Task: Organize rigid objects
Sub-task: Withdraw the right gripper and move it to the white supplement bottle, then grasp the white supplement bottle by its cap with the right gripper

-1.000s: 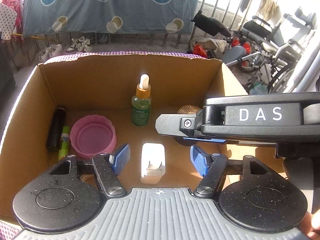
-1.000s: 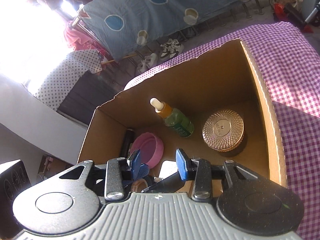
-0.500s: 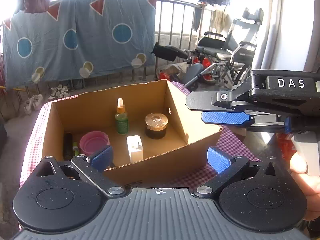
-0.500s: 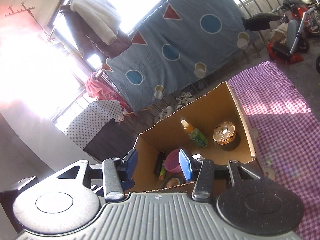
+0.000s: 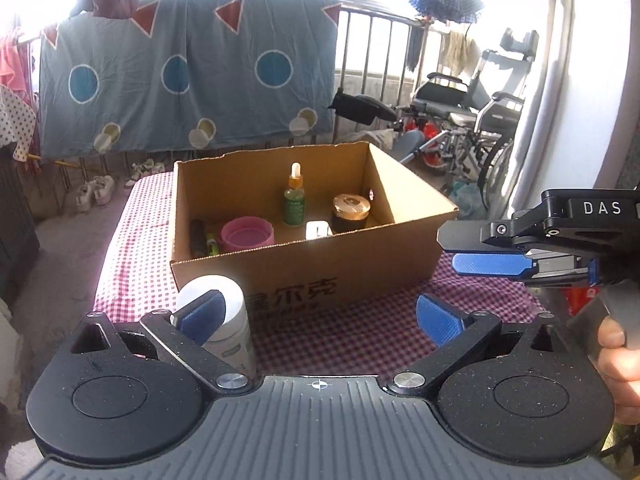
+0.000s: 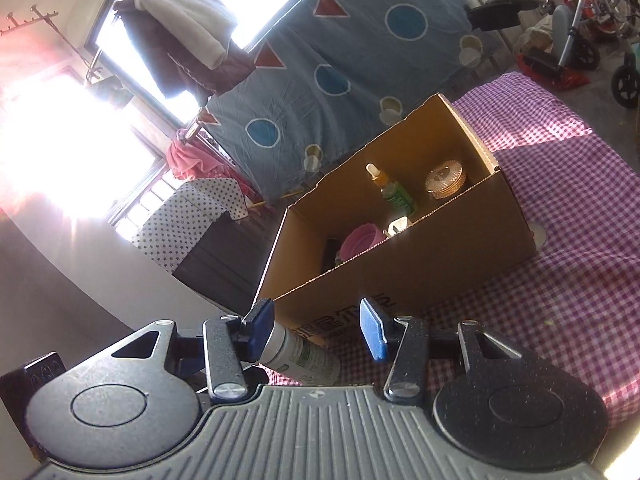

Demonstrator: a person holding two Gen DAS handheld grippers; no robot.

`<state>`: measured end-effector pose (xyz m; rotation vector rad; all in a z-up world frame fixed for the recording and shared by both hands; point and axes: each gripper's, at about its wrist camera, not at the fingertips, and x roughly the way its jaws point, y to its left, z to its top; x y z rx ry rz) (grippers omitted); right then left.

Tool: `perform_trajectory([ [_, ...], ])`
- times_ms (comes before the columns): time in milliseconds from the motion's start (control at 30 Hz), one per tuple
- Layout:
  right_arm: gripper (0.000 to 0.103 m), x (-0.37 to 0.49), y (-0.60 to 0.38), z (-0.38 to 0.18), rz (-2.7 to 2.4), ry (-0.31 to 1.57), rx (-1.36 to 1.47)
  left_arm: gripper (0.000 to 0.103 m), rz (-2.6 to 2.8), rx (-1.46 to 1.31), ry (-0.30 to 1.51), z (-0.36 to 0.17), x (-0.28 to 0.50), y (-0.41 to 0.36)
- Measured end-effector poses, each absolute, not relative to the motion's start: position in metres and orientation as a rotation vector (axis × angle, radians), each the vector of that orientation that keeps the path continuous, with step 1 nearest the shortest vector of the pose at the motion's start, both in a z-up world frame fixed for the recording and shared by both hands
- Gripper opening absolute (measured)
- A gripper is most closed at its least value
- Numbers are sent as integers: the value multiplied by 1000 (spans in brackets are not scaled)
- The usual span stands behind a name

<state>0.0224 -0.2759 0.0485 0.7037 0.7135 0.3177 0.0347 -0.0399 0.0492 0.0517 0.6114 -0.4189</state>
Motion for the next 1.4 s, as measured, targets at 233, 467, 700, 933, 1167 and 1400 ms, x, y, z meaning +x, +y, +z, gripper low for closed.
perform_trajectory([
  [233, 55, 36, -243, 44, 368, 776, 661, 102, -344, 31, 626, 28, 37, -15],
  [467, 55, 67, -212, 33, 409, 847, 658, 102, -271, 70, 660, 4, 60, -9],
  [700, 55, 101, -179, 13, 438, 930, 675, 95, -234, 51, 715, -19, 78, 3],
  [933, 55, 123, -161, 0, 440, 969, 663, 83, -247, 51, 770, -30, 91, 2],
  [1167, 54, 129, -155, -6, 437, 990, 647, 65, -245, 23, 794, -32, 96, 2],
  [1400, 48, 131, -154, -6, 459, 987, 656, 55, -239, 24, 779, -30, 95, -4],
])
